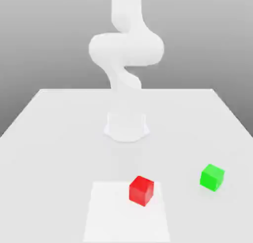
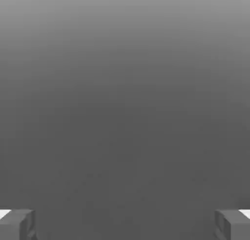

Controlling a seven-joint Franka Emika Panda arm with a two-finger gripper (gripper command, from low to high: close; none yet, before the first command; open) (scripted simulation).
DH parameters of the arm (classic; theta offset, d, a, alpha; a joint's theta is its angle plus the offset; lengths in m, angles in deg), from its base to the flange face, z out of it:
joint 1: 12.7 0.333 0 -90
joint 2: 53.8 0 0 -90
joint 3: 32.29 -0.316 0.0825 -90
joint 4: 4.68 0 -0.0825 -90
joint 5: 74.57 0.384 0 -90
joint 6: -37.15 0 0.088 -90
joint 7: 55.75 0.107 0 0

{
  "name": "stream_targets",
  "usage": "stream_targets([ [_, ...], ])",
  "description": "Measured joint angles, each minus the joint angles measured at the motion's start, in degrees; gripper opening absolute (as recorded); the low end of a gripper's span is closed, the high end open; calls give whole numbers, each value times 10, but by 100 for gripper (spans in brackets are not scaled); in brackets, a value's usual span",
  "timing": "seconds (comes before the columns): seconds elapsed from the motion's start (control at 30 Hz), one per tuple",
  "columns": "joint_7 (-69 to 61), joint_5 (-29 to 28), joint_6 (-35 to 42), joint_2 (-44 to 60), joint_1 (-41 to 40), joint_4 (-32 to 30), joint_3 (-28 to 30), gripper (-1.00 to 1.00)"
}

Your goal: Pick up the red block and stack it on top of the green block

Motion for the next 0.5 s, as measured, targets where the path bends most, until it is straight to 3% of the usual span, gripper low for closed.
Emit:
stream_targets([
  [0.23, 137, -21, -90, 142, -48, -99, -71, 0],
  [0.5, 287, -21, -203, 317, -72, -219, -113, 0],
])
